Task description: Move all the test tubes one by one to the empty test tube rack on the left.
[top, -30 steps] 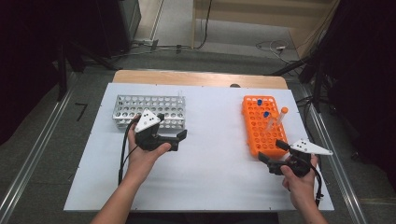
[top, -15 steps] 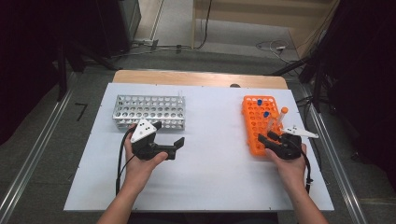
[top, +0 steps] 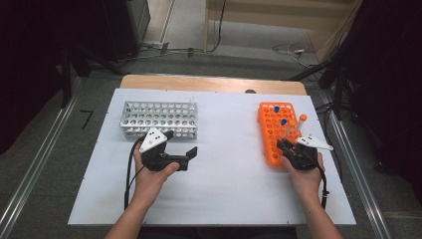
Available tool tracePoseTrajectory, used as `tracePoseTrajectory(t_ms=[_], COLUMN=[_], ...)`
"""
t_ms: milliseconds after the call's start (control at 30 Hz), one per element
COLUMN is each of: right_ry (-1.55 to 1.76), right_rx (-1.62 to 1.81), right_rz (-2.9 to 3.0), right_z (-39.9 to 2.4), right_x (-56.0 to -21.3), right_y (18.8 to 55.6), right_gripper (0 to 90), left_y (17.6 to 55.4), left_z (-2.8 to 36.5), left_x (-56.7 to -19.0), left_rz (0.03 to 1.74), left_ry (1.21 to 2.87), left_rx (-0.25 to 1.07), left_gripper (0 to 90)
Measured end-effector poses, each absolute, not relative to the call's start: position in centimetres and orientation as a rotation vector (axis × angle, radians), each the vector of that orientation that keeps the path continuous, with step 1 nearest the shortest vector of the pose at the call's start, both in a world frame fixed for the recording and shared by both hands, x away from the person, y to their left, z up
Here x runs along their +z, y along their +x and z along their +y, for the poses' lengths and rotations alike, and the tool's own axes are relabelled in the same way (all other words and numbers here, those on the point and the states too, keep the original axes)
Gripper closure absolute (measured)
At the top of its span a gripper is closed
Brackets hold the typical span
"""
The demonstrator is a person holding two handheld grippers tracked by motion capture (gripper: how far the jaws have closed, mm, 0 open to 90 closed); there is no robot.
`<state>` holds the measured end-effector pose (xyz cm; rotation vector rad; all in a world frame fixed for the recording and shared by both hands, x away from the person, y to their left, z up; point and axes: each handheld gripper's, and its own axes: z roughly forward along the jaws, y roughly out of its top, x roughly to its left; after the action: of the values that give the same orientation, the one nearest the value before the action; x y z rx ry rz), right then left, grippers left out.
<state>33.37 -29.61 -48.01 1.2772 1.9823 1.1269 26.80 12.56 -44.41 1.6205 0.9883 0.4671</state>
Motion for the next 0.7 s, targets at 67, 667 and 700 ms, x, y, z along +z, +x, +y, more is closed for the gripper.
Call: tracePoseTrajectory(t_ms=[67,667,700], right_ry=[1.281,1.168,1.160], right_rx=[1.140,1.290,1.303], right_rz=[1.985,1.997,2.013], right_z=[-29.8,-29.4,-29.1], right_x=[-47.9,-44.2,-44.2], right_y=[33.4,31.6,31.5], right_gripper=[74.2,74.2,74.2], left_y=[26.8,26.6,26.6], left_z=[12.5,12.0,11.9], left_x=[-44.4,-44.1,-44.0], left_rz=[0.982,0.937,0.932], left_ry=[1.625,1.636,1.639], left_rx=[0.464,0.427,0.423], left_gripper=[0.0,0.5,0.5])
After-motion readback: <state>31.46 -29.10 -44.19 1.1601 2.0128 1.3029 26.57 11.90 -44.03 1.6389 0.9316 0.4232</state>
